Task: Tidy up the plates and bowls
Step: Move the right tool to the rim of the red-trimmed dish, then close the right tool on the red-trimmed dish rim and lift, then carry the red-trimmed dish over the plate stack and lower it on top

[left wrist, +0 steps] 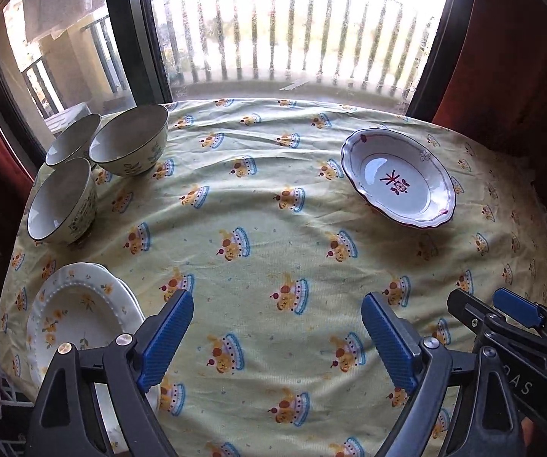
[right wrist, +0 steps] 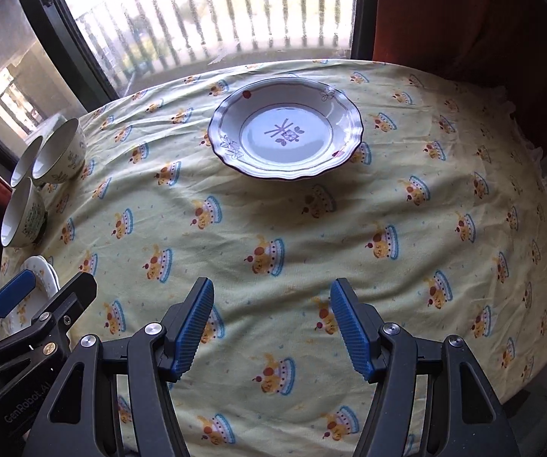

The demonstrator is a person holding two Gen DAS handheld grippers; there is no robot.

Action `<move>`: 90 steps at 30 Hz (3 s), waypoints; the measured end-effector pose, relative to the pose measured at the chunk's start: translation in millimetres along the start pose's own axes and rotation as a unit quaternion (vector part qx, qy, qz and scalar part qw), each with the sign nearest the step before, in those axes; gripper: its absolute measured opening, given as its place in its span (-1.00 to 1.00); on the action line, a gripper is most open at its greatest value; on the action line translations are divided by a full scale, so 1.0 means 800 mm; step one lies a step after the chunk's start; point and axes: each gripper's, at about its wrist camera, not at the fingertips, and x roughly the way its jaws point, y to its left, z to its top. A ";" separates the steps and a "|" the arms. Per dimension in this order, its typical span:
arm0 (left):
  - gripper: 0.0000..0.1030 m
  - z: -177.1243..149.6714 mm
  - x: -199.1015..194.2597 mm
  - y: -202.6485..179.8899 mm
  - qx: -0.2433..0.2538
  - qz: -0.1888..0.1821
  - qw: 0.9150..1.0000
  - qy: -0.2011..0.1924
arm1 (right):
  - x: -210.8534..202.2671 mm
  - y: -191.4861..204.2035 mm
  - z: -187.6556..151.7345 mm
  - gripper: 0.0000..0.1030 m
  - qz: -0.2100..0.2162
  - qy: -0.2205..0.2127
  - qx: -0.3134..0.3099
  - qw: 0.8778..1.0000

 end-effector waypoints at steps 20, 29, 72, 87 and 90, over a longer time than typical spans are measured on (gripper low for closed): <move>0.80 0.094 0.077 -0.087 0.007 0.020 1.000 0.009 | 0.052 -0.081 0.114 0.32 0.010 -0.024 -0.011 1.000; 0.79 0.136 0.134 -0.095 -0.006 0.030 0.999 0.011 | 0.107 -0.093 0.170 0.33 0.005 -0.017 0.005 1.000; 0.38 0.081 0.181 -0.114 0.017 0.009 0.995 0.100 | 0.164 -0.090 0.140 -0.07 0.030 0.038 -0.003 0.999; 0.38 -0.007 0.129 -0.097 -0.006 0.021 0.992 0.127 | 0.117 -0.073 0.041 -0.11 0.042 0.073 -0.014 0.996; 0.38 -0.009 0.130 -0.098 -0.009 0.025 0.991 0.128 | 0.113 -0.075 0.037 -0.11 0.043 0.069 -0.011 0.997</move>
